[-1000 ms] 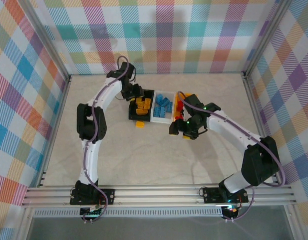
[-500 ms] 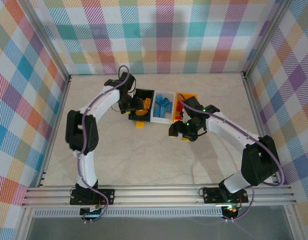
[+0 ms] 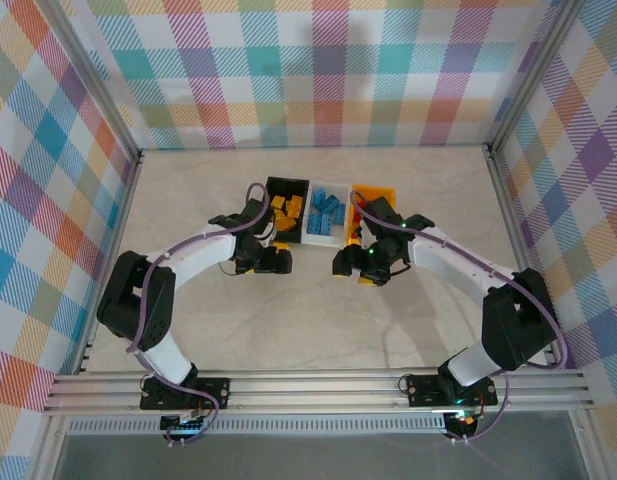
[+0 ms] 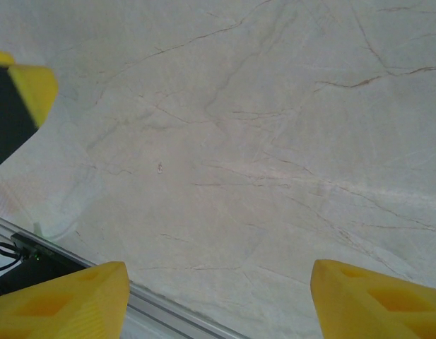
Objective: Sort the legos into containers by color
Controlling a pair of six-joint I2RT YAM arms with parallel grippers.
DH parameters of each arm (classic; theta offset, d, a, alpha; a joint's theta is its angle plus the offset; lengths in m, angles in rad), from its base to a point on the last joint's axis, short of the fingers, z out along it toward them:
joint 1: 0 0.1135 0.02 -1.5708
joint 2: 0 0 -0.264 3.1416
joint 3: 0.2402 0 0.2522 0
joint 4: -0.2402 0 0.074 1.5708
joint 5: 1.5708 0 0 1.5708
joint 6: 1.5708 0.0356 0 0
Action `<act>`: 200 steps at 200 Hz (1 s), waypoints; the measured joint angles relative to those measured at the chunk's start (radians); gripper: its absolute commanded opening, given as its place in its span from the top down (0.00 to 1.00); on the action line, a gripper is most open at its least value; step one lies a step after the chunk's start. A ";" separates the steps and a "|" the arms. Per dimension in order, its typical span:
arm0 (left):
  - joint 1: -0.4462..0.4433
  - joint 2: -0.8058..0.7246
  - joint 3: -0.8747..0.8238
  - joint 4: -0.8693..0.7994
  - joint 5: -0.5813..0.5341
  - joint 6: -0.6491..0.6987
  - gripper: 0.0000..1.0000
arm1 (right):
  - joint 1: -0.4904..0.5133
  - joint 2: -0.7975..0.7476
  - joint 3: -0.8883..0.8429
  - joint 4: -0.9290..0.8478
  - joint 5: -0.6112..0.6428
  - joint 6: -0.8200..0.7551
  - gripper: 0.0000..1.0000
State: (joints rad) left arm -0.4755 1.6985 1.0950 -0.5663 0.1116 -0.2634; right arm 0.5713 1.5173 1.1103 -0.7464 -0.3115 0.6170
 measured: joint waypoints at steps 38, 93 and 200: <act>0.000 0.110 0.031 0.076 -0.030 0.012 0.06 | 0.000 0.000 0.030 -0.032 0.008 -0.003 0.30; 0.000 0.213 0.166 -0.054 -0.072 0.019 0.11 | 0.000 0.004 0.058 -0.083 0.014 -0.007 0.30; -0.020 0.249 0.217 -0.102 -0.138 0.014 0.16 | 0.000 0.091 0.134 -0.112 0.010 -0.040 0.30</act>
State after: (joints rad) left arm -0.4953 1.9480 1.3117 -0.6682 -0.0261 -0.2497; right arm 0.5713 1.6081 1.2442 -0.8585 -0.3016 0.5766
